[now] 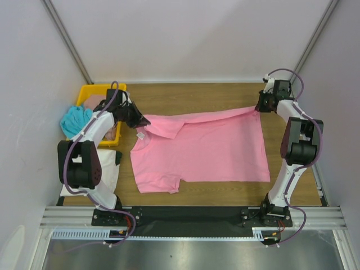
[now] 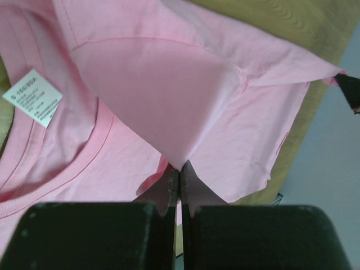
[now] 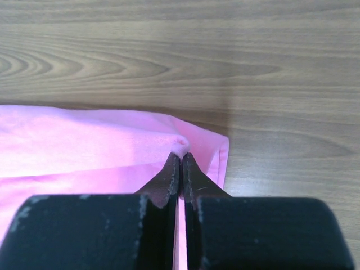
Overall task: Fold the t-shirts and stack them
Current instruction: Flatten the tshirt out
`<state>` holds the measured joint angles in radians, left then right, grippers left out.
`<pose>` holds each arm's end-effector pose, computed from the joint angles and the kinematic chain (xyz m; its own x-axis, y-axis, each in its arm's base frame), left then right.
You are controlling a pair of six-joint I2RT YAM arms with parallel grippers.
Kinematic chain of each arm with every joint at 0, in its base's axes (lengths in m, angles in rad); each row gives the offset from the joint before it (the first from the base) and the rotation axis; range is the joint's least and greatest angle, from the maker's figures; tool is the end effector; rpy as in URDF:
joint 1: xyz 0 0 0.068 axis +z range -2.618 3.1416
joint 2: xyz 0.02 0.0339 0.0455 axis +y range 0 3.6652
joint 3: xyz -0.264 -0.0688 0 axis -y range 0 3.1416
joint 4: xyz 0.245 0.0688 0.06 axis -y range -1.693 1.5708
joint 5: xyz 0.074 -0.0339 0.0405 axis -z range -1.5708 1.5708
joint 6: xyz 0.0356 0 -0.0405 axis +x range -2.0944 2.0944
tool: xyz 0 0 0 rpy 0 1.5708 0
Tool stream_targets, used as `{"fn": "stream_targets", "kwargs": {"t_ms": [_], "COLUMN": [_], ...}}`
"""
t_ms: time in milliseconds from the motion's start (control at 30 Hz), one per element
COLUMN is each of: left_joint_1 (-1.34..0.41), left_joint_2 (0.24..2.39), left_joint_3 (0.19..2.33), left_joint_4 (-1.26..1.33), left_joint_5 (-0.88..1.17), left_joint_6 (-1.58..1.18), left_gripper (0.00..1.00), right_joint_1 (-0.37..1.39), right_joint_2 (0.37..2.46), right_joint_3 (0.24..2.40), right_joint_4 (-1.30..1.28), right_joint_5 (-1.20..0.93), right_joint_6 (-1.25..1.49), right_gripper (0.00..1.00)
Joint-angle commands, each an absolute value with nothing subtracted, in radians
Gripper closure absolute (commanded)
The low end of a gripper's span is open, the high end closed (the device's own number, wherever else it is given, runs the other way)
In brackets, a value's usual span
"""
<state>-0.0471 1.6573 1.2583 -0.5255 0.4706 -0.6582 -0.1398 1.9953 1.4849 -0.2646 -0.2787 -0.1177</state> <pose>0.3544 -0.0329 0.2522 -0.8234 -0.5070 -0.2550 -0.2388 0.7171 -0.6547 0.4461 -0.0529 0.2110 -0.6810 -0.0182 -0.7321 -0.1416 0.9841 0.1073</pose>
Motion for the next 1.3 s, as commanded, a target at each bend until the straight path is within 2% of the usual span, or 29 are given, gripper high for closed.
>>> {"fn": "stream_targets", "kwargs": {"t_ms": [0,300,333,367,400,433,467,500,600,633,733,933,1267], "left_joint_1": [-0.046,-0.057,-0.057,-0.057,-0.057,-0.058,-0.058,-0.058,-0.058,-0.058,-0.058,-0.061,-0.075], "left_joint_2": [1.614,1.629,1.634,1.637,1.638,1.638,1.629,1.626,1.614,1.614,1.617,1.686,1.839], "left_joint_3": [1.207,1.143,1.149,1.167,1.176,1.186,1.207,1.222,1.302,1.319,1.348,1.301,1.341], "left_joint_4": [-0.494,-0.479,-0.483,-0.498,-0.506,-0.511,-0.523,-0.532,-0.586,-0.594,-0.578,-0.404,-0.279], "left_joint_5": [0.497,0.459,0.453,0.453,0.453,0.456,0.450,0.442,0.371,0.353,0.279,0.226,0.132], "left_joint_6": [-0.684,-0.666,-0.663,-0.658,-0.649,-0.641,-0.634,-0.614,-0.574,-0.566,-0.564,-0.620,-0.626], "left_gripper": [1.00,1.00,0.97,0.90,0.81,0.59,0.48,0.31,0.17,0.15,0.12,0.15,0.23], "right_joint_1": [-0.149,-0.150,-0.149,-0.150,-0.149,-0.149,-0.149,-0.149,-0.147,-0.147,-0.137,-0.104,0.107], "right_joint_2": [1.960,1.971,1.973,1.971,1.971,1.967,1.957,1.950,1.910,1.898,1.839,1.784,1.775], "right_joint_3": [1.477,1.469,1.479,1.488,1.511,1.520,1.529,1.545,1.548,1.542,1.499,1.387,1.348], "right_joint_4": [-0.273,-0.310,-0.322,-0.334,-0.362,-0.374,-0.396,-0.405,-0.429,-0.430,-0.410,-0.316,-0.236], "right_joint_5": [-0.278,-0.252,-0.256,-0.264,-0.273,-0.285,-0.305,-0.313,-0.331,-0.334,-0.322,-0.305,-0.249], "right_joint_6": [-0.143,-0.133,-0.130,-0.123,-0.123,-0.120,-0.112,-0.103,-0.043,-0.025,0.093,0.332,0.469], "right_gripper": [1.00,1.00,0.95,0.78,0.69,0.59,0.44,0.39,0.24,0.14,0.10,0.12,0.18]}}
